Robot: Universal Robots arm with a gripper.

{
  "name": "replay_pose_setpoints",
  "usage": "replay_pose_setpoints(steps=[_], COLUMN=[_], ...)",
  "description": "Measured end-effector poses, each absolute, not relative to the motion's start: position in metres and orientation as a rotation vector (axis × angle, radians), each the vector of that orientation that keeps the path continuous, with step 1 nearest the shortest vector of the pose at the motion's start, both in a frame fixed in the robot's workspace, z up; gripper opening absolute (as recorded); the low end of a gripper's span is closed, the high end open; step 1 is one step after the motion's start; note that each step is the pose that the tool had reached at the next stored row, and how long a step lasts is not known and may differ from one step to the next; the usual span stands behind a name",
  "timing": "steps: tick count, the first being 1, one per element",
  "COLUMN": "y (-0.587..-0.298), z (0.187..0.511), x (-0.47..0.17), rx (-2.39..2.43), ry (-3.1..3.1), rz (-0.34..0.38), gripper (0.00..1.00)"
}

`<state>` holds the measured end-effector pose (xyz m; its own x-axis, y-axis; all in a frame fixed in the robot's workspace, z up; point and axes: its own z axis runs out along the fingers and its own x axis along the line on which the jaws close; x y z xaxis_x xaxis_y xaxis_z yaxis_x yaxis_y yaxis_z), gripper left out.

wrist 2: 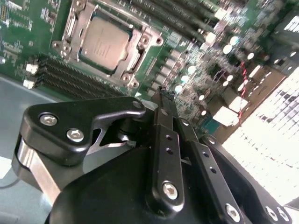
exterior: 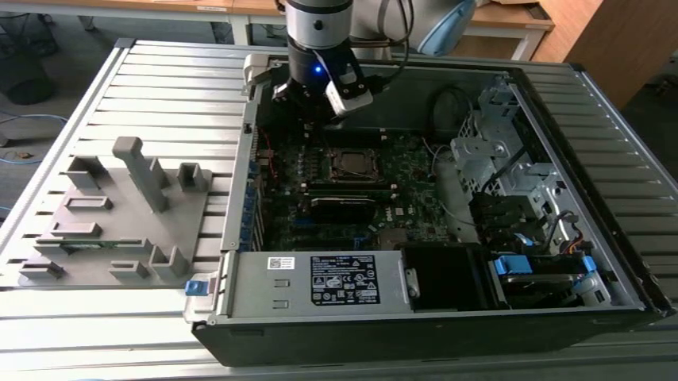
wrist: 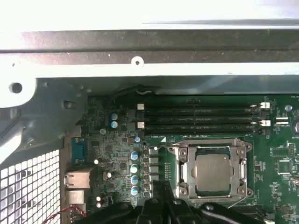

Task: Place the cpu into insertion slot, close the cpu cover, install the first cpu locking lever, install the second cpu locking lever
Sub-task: 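Install the first cpu locking lever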

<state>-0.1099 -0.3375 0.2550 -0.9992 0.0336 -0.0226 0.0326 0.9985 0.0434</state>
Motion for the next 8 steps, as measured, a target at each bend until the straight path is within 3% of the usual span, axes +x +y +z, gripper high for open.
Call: replay_pose_setpoints(steps=[8], y=[-0.3375], z=[0.255], x=[-0.1158], rx=[0.052], ry=[3.116], rz=[0.104], gripper=[0.11])
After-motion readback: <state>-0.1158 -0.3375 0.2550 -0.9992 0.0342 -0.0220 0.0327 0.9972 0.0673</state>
